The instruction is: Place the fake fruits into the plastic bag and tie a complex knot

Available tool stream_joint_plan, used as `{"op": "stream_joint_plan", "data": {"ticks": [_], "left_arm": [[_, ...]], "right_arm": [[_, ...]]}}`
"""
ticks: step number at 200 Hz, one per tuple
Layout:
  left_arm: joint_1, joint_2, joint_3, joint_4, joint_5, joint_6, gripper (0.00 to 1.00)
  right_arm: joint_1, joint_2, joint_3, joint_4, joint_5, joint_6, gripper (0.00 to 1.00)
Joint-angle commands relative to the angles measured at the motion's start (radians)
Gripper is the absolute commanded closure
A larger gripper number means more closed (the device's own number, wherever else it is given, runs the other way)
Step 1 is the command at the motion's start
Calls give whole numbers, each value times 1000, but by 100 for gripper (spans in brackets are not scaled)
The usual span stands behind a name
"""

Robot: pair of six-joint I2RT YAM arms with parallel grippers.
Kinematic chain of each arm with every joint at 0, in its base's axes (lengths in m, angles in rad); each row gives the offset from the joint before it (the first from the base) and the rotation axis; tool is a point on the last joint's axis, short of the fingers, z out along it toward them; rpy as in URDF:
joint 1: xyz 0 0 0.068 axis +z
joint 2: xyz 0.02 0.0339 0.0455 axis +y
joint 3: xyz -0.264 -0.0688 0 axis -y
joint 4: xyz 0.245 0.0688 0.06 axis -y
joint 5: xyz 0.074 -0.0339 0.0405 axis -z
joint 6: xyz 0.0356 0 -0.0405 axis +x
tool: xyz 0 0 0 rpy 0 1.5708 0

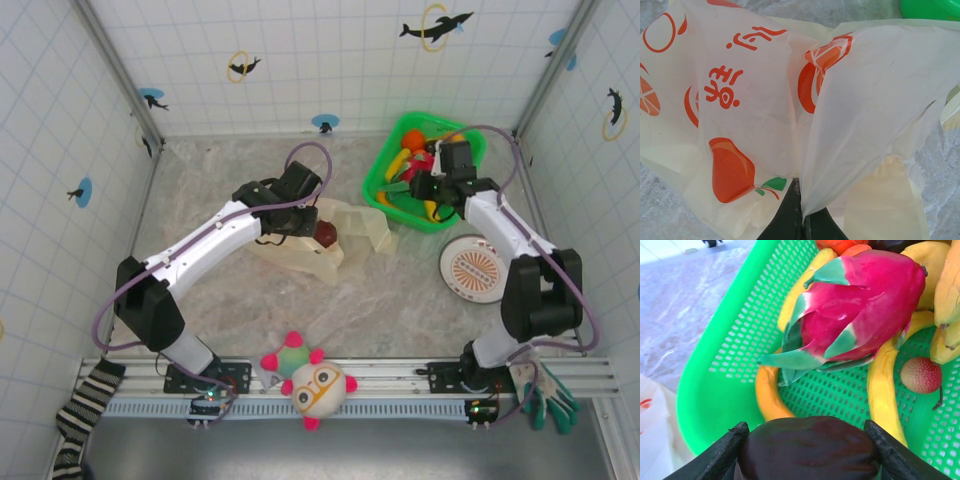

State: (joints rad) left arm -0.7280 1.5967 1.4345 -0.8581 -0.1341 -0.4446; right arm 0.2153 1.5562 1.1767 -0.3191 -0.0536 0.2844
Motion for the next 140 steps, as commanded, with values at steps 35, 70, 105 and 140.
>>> {"op": "stream_joint_plan", "data": {"ticks": [35, 70, 105, 140], "left_arm": [[2, -24, -1, 0, 4, 12, 100], [2, -27, -1, -2, 2, 12, 100], [2, -32, -5, -2, 5, 11, 100], [2, -43, -11, -5, 5, 12, 100]], "right_arm": [[90, -304, -225, 178, -130, 83, 53], [255, -396, -377, 359, -98, 157, 54], [445, -323, -452, 568, -7, 219, 54], [552, -144, -415, 719, 76, 232, 54]]}}
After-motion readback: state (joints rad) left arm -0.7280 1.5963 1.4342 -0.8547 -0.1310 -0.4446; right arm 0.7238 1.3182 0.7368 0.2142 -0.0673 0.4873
